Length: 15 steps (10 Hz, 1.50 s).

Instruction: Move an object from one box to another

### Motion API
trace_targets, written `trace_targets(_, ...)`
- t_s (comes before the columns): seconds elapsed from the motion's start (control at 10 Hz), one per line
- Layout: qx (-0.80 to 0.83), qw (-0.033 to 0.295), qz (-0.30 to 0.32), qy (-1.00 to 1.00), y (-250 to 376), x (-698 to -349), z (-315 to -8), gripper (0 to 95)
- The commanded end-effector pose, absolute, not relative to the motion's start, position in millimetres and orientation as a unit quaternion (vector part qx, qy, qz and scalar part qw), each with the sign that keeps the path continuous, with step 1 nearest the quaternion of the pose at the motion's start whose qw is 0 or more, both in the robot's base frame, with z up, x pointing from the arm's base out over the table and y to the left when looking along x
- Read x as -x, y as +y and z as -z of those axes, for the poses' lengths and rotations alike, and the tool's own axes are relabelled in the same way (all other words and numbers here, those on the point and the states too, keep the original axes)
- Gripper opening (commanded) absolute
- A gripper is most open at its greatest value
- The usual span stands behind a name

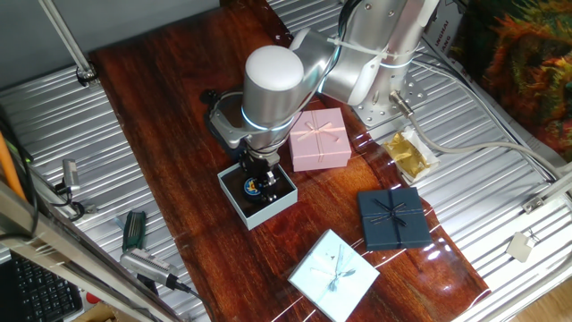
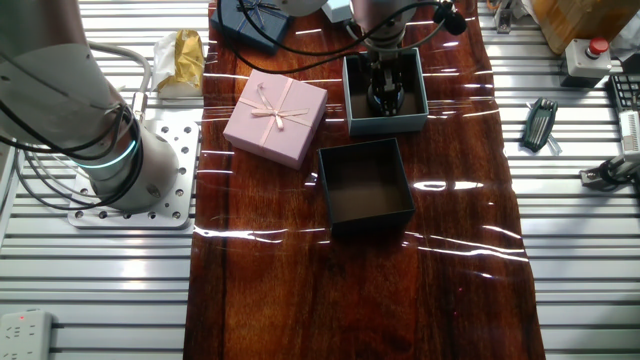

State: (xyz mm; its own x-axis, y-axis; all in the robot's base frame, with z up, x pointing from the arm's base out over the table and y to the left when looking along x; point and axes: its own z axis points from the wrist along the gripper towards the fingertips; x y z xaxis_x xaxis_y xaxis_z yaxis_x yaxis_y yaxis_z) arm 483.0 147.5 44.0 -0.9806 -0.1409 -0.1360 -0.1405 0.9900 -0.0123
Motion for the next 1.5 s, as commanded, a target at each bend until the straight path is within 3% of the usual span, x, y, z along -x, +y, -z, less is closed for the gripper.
trace_targets(0.1,0.072,0.068,0.001,0.995,147.7,-482.9,-44.1,57.0)
trace_targets(1.0,0.077,0.063,-0.003,0.995,147.8,-483.7,-44.5,57.0)
trace_targets(1.1,0.077,0.063,-0.005,0.995,147.8,-483.8,-44.6,76.0)
trace_targets(1.2,0.079,0.062,-0.007,0.995,147.8,-483.9,-44.6,76.0)
trace_targets(1.3,0.079,0.062,-0.007,0.995,147.8,-483.9,-44.6,95.0)
trace_targets(1.5,0.079,0.063,-0.007,0.995,147.8,-484.0,-44.7,95.0)
